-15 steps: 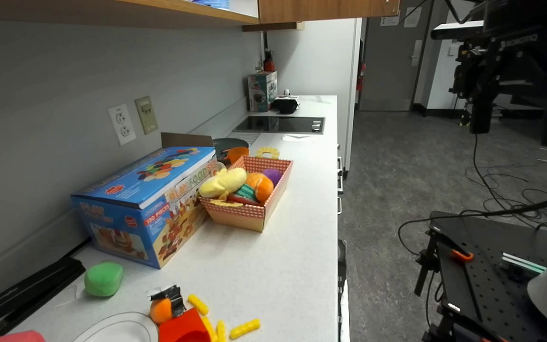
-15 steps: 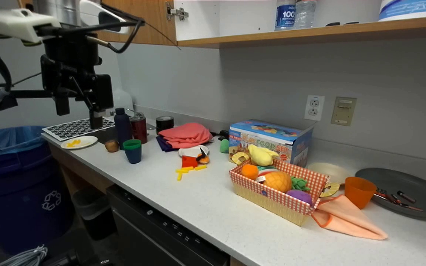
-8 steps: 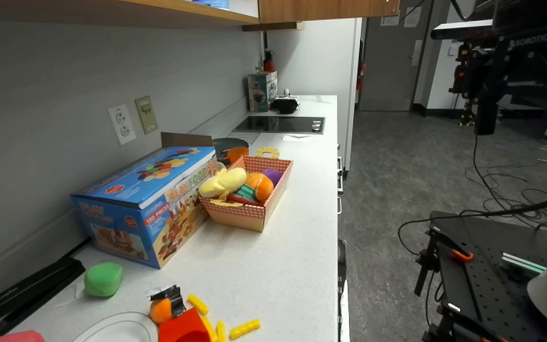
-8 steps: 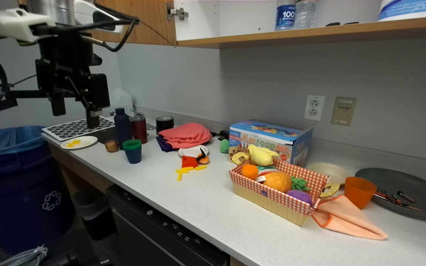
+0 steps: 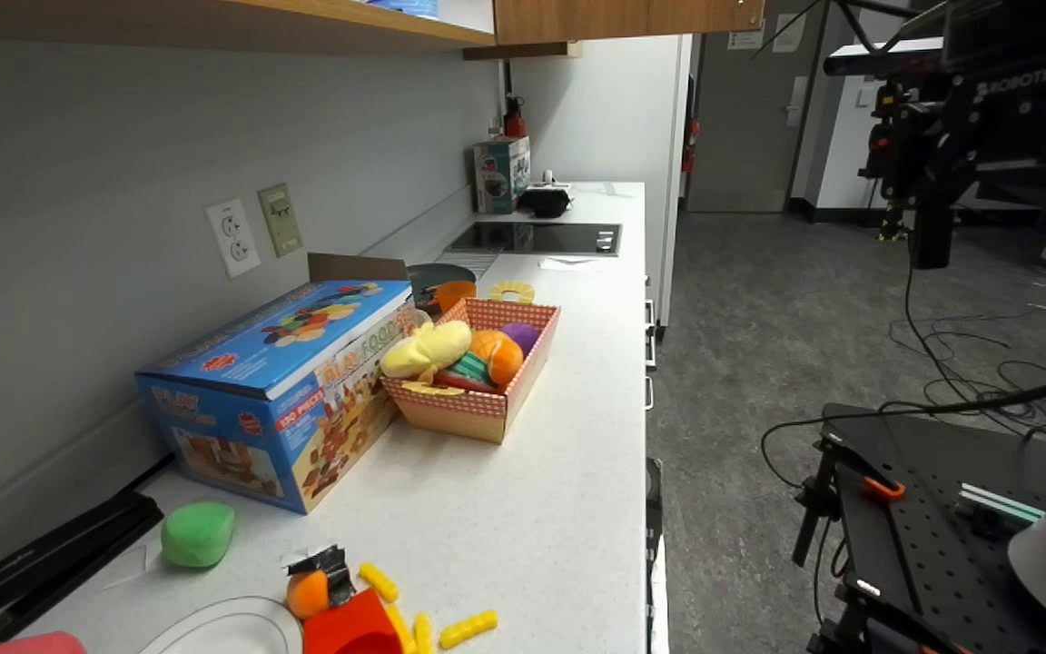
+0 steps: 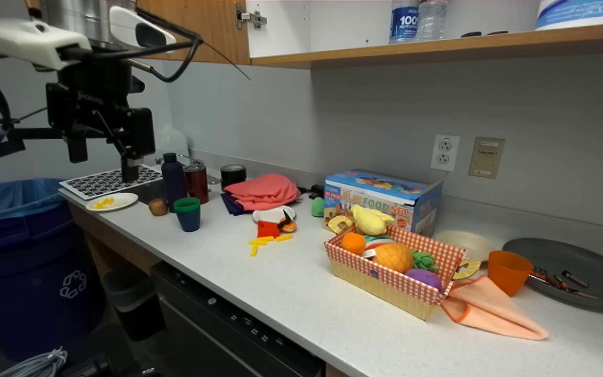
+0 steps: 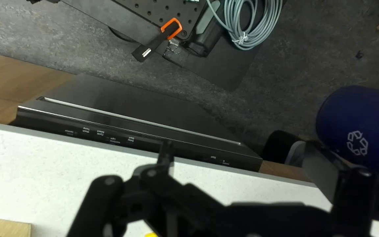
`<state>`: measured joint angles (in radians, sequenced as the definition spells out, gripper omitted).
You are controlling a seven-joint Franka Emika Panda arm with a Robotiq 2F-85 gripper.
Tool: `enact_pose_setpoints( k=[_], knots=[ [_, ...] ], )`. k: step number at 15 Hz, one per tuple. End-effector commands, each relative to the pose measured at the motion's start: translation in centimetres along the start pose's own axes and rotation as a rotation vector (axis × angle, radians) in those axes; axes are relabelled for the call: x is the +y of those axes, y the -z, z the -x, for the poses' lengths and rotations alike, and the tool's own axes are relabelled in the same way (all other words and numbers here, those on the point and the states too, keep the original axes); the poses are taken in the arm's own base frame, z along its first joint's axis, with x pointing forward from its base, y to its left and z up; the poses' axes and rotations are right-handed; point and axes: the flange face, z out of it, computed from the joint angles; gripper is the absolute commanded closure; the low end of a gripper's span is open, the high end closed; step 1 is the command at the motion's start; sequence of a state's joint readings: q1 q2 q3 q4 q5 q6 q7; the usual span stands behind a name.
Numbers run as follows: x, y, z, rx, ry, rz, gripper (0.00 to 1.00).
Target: Close the cabinet door
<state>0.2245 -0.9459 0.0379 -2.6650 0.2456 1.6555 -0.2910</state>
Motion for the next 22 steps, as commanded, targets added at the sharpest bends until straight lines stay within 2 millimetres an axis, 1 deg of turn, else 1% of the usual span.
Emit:
enact_pose_setpoints(
  k=[1, 4, 5, 7, 19, 21, 22],
  knots=[
    [-0.1, 0.0, -0.1, 0.008, 0.091, -0.039, 0.0],
    [-0.1, -0.1, -0.1, -0.016, 0.152, -0.053, 0.0],
    [0.1, 0.0, -0.1, -0.007, 0.138, -0.019, 0.0],
    [0.0, -0.1, -0.1, -0.007, 0.112, -0.018, 0.0],
    [0.0, -0.1, -0.1, -0.008, 0.112, -0.019, 0.0],
    [0.0, -0.2, 0.0, -0.016, 0.155, -0.015, 0.0],
    [2.2, 0.0, -3.1, -0.032, 0.179, -0.004, 0.0]
  ],
)
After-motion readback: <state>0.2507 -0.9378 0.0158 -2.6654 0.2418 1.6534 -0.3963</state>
